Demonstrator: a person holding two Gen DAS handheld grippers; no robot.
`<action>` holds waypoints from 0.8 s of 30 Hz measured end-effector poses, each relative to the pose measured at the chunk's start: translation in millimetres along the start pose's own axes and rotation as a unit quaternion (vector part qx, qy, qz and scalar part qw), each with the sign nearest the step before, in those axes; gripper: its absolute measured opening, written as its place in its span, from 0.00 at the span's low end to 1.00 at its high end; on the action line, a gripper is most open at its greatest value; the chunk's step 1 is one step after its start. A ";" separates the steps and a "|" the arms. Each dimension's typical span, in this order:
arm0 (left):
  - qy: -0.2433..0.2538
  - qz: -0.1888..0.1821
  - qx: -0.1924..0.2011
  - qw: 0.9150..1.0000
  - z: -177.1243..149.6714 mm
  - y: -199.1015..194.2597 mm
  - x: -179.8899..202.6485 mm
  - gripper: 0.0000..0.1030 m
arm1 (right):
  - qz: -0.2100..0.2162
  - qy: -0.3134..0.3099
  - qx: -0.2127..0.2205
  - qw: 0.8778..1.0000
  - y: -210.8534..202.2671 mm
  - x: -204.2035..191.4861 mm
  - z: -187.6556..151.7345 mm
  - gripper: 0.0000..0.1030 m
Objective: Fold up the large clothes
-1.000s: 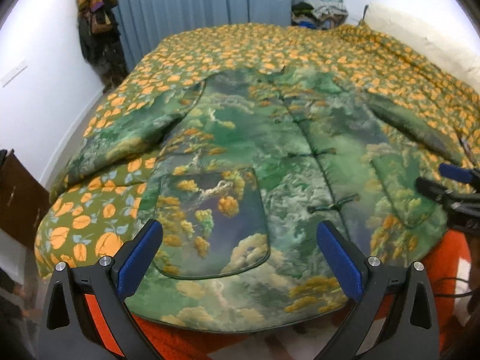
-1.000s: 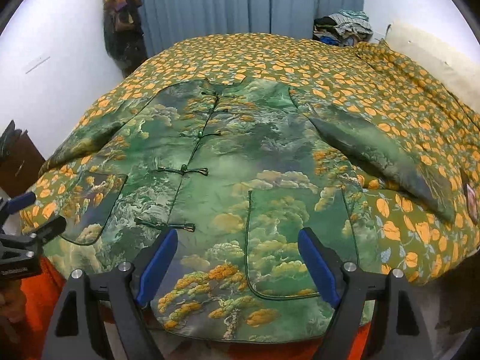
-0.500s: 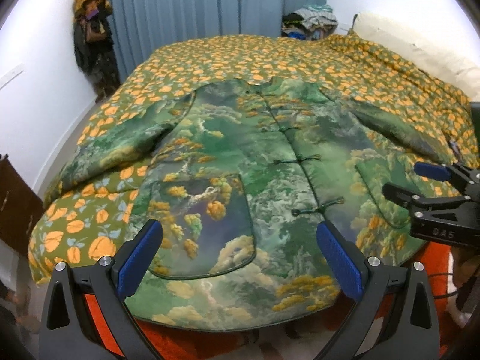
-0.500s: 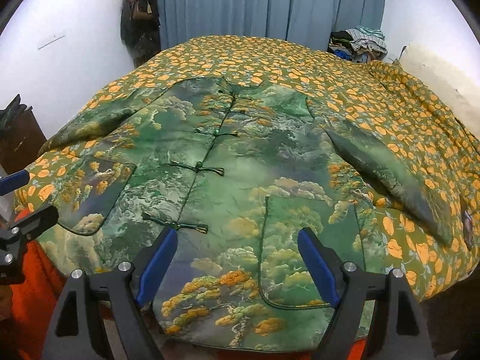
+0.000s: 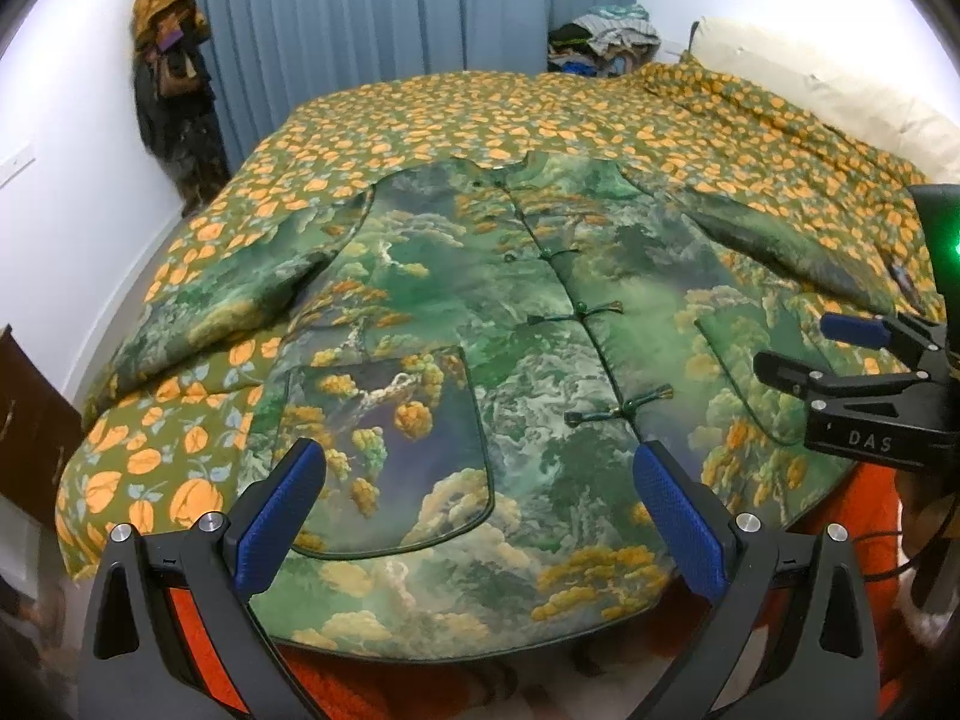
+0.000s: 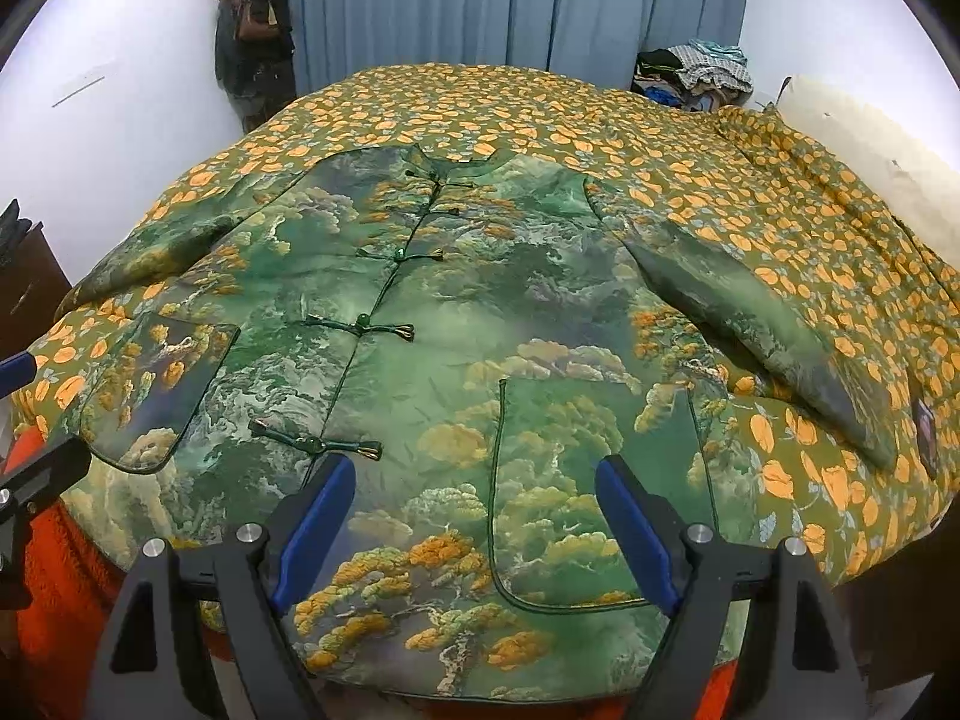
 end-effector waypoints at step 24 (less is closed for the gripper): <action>-0.004 0.027 0.003 1.000 -3.4 3.1 -14.7 0.99 | -0.017 0.152 0.042 0.987 -10.1 128.2 -24.3 0.82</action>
Point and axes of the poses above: each gripper's, at about its wrist camera, not at the fingertips, and y roughly the way its jaws point, x to its right, z to its top, the point moved 6 cm from there along y, roughly the way its jaws point, and after that the axes turned 14 degrees about -y, right-handed, at the moved point
